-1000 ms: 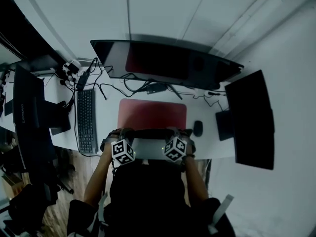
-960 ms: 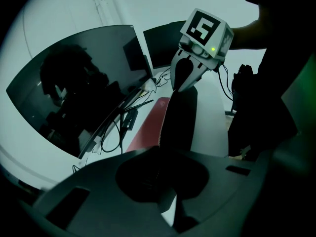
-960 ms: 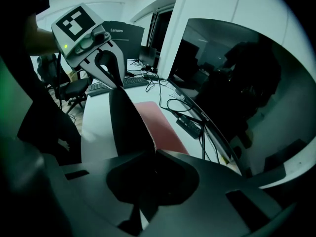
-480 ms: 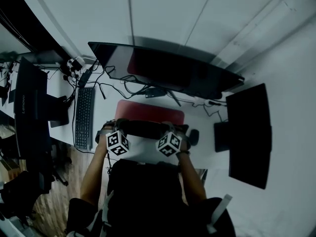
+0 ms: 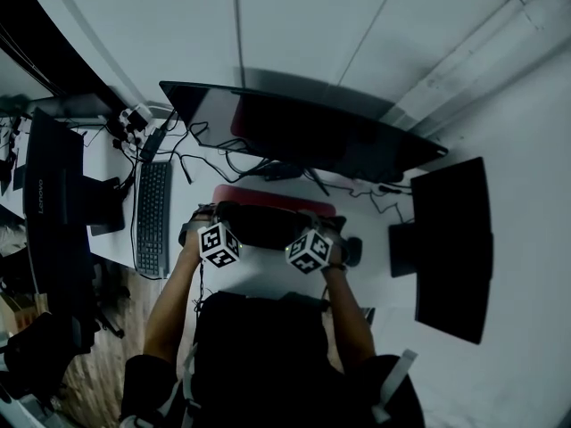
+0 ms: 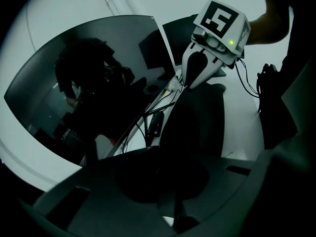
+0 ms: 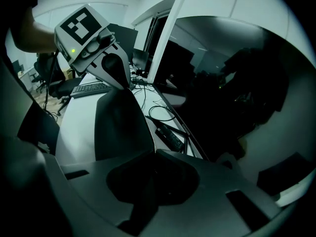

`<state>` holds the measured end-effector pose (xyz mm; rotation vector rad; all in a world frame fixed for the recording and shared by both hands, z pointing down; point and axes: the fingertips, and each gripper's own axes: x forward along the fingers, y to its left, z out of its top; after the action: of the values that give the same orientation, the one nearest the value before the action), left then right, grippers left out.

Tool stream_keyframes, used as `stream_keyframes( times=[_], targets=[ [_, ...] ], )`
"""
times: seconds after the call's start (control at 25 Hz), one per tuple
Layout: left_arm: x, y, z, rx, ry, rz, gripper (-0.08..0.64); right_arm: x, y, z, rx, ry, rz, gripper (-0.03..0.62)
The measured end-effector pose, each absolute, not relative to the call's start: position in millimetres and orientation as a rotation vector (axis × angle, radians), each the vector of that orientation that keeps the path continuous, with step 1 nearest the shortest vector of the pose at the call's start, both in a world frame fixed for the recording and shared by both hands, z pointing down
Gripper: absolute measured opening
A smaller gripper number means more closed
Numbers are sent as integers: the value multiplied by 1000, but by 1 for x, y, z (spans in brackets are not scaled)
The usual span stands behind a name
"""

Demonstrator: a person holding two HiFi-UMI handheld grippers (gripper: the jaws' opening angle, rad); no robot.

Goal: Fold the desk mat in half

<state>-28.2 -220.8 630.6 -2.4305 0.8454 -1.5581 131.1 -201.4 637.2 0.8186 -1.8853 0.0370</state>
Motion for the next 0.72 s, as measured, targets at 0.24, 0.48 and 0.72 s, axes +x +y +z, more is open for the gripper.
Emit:
stream_keyframes(
  times=[0.24, 0.48, 0.72],
  targets=[
    [-28, -246, 641, -2446, 890, -1530, 18, 130, -227, 648, 880, -1857, 26, 18],
    [-23, -270, 655, -2468, 882, -1526, 18, 135, -250, 662, 912, -1838, 55, 18],
    [-20, -297, 667, -2455, 883, -1531, 18, 138, -278, 678, 940, -1828, 70, 18]
  ],
)
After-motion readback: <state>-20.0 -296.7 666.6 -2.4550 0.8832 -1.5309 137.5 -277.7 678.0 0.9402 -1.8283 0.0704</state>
